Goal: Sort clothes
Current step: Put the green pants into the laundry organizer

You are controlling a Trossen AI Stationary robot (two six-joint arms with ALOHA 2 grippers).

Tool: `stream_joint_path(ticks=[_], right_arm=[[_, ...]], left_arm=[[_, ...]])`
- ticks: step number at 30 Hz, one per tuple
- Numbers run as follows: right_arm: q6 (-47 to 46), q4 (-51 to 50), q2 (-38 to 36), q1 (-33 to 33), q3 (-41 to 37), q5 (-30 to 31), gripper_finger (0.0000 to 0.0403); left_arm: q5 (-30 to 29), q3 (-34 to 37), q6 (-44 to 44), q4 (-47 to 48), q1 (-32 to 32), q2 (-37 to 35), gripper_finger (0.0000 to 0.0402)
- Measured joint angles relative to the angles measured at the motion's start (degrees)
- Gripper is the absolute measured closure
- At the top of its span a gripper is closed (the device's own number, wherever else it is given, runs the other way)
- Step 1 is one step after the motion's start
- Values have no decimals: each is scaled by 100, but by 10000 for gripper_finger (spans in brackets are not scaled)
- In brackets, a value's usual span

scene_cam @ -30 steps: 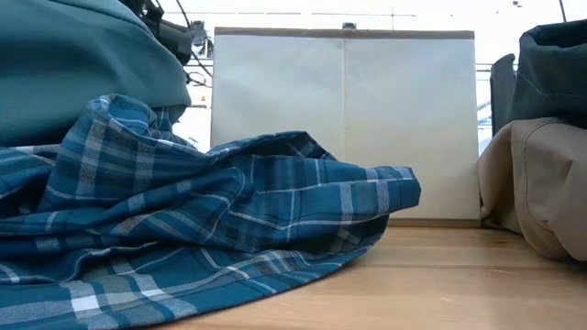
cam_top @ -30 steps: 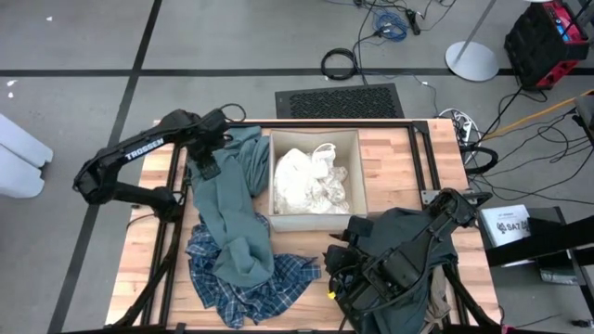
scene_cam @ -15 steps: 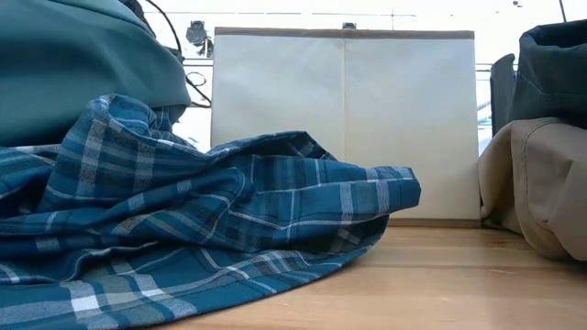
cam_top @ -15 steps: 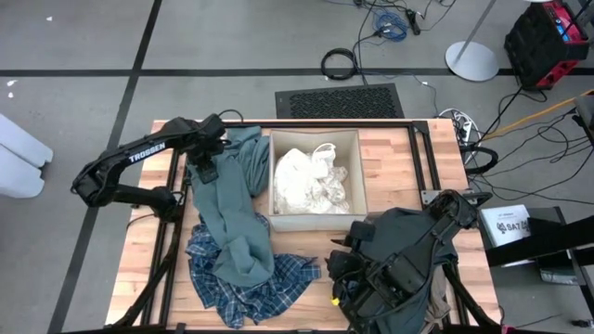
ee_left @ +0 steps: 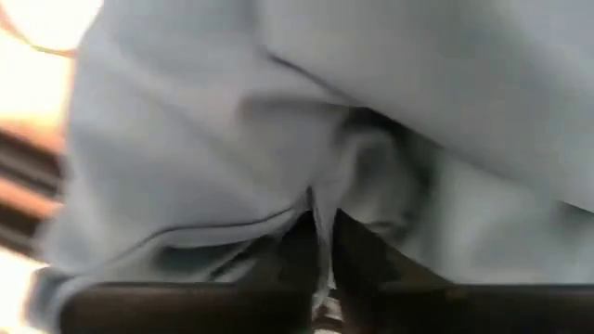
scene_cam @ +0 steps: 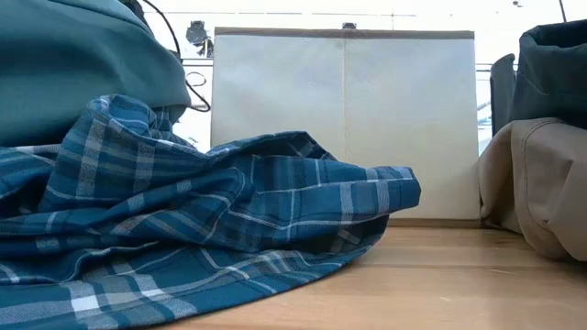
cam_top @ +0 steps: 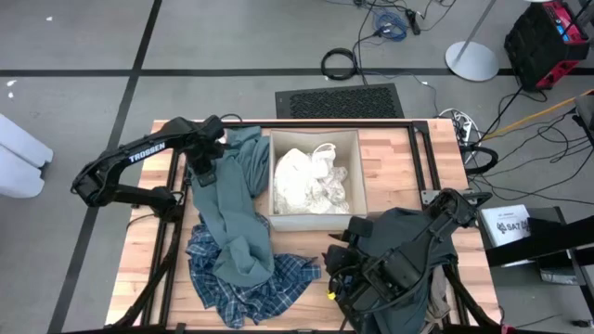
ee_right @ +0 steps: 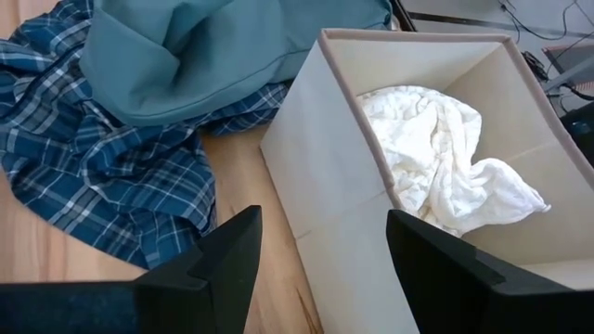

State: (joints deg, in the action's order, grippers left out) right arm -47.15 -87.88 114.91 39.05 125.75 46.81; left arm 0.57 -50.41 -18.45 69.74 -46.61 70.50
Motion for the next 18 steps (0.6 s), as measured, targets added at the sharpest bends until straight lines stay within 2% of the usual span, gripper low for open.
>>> stream_joint_path(ticks=[5,10,14,18], right_arm=[[30,-4,0,4,0,155,183],[35,-28,0,4,0,295,183],[86,-28,0,4,0,479,183],[113,-20,0,-4,0,608,183]], left_arm=[[919,-105,122,296,77,-166,392],[2816,-446,229,228,360,-851,396],[4187,-830,930,-476,653,-1682,397],[4737,-1253,2047,-1735,962,-2560,398]])
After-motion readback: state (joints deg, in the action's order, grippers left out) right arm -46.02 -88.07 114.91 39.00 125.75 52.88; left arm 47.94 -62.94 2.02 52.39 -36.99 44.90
